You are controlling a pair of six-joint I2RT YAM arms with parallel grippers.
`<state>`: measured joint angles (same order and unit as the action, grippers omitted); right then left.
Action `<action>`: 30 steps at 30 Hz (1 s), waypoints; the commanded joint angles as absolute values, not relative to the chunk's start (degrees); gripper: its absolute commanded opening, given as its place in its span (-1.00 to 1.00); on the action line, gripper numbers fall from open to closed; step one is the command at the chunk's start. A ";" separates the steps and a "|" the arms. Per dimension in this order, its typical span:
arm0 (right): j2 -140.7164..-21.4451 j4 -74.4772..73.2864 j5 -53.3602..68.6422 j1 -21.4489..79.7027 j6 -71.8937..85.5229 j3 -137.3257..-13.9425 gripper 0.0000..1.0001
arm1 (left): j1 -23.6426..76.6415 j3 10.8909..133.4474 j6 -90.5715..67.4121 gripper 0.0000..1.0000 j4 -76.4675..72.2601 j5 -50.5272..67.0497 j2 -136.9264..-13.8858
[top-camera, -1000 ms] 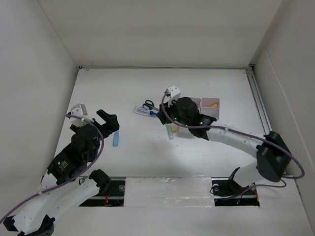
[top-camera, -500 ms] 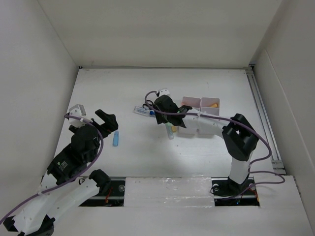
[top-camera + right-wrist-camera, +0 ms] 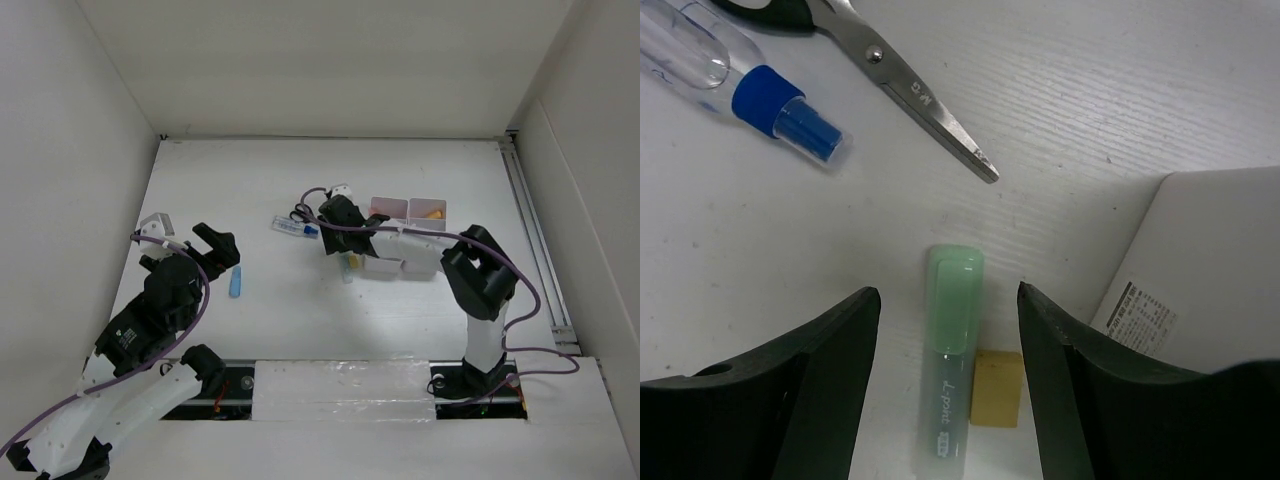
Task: Sort the stationery into containers
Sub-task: Grab a piece of stationery with the right arm
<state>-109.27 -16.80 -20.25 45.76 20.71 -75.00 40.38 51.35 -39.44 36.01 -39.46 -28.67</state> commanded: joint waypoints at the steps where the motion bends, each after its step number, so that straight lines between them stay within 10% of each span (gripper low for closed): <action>1: -110.74 -15.56 -19.86 45.70 21.18 -75.41 0.27 | 40.17 51.59 -39.73 1.00 35.68 -40.25 -28.21; 23: -115.49 -13.36 -15.38 46.40 21.71 -74.79 -0.31 | 40.17 51.59 -39.73 1.00 35.68 -40.25 -27.16; 27: -115.49 -12.83 -14.85 47.54 20.57 -74.79 -0.96 | 40.17 51.59 -39.73 1.00 35.68 -40.25 -27.16; 30: -114.18 -10.56 -13.64 48.16 19.96 -73.66 -1.00 | 40.17 51.59 -39.73 1.00 35.68 -40.25 -27.16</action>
